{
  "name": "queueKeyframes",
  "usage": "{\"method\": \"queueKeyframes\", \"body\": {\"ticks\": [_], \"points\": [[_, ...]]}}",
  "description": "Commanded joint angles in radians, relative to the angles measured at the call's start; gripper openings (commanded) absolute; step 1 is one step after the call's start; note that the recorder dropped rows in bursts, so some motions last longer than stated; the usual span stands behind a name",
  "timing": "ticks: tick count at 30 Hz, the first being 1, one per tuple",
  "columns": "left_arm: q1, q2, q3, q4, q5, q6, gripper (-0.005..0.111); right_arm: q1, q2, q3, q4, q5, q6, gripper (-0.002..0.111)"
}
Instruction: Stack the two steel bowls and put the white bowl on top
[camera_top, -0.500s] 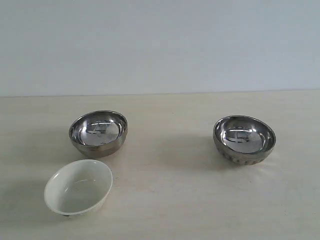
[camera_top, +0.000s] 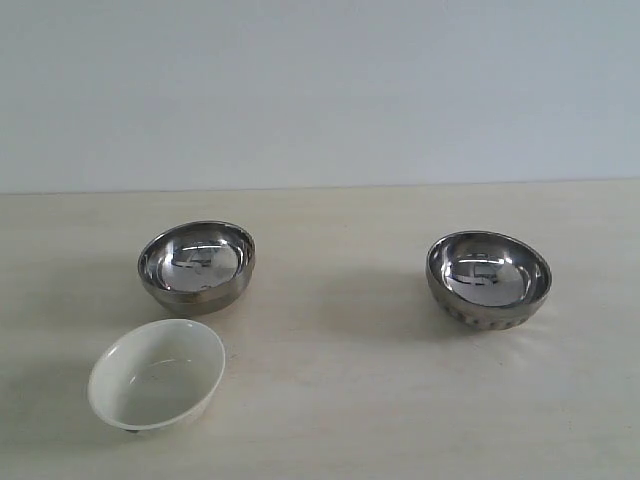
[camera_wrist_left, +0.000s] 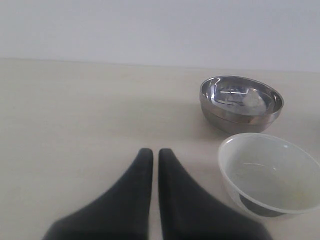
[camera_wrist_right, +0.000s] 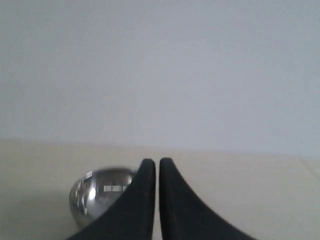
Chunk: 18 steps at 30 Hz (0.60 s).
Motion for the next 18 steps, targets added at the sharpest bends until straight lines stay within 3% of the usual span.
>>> {"method": "queueKeyframes", "body": {"ticks": [1, 7, 13, 18], "points": [[-0.005, -0.003, 0.003, 0.0, -0.009, -0.005, 0.004, 0.003, -0.005, 0.0, -0.009, -0.331, 0.015, 0.0], [-0.005, -0.003, 0.003, 0.0, -0.009, -0.005, 0.004, 0.003, -0.005, 0.0, -0.009, -0.65, 0.181, 0.0], [-0.005, -0.003, 0.003, 0.0, -0.009, -0.005, 0.004, 0.003, -0.005, -0.171, -0.009, -0.4, 0.24, 0.0], [-0.005, -0.003, 0.003, 0.0, -0.009, -0.005, 0.004, 0.003, -0.005, -0.31, -0.009, -0.295, 0.157, 0.0]]}}
